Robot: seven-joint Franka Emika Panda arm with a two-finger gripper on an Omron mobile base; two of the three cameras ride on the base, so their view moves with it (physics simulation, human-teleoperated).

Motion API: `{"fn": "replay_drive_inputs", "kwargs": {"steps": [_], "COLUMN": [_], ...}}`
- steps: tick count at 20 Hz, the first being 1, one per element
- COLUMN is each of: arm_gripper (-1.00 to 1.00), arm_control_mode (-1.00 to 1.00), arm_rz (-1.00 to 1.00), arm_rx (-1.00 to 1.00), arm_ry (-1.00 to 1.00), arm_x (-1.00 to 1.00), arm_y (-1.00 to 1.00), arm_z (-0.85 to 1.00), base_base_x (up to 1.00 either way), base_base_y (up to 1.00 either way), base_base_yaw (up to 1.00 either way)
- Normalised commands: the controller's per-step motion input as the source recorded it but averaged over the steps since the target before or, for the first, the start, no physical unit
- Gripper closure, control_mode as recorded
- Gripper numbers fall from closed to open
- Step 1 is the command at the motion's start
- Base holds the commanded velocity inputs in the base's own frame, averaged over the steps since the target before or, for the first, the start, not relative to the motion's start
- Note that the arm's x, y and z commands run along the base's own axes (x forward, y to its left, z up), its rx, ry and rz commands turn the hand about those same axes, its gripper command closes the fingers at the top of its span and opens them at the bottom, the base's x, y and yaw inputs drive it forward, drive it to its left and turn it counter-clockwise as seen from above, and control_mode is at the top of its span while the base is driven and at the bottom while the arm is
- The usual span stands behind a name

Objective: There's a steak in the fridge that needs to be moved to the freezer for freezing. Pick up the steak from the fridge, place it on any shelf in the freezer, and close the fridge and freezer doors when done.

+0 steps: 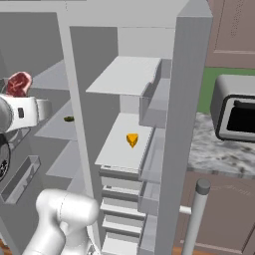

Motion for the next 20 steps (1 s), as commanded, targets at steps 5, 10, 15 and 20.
{"fn": "replay_drive_inputs", "kwargs": {"steps": [5, 10, 15, 20], "arm_gripper": [1.00, 1.00, 1.00, 1.00], "arm_control_mode": [-1.00, -1.00, -1.00, -1.00], "arm_rz": [0.12, 0.01, 0.00, 0.00], "arm_rx": [0.00, 0.00, -0.01, -0.02], "arm_ry": [0.00, 0.00, 0.00, 0.00], "arm_x": [0.00, 0.22, 0.70, 0.72], "arm_y": [0.78, 0.27, 0.20, 0.10], "arm_z": [0.25, 0.02, -0.10, -0.12], "base_base_x": [0.00, 0.00, 0.00, 0.00], "base_base_y": [0.00, 0.00, 0.00, 0.00], "base_base_yaw": [0.00, 0.00, 0.00, 0.00]}}
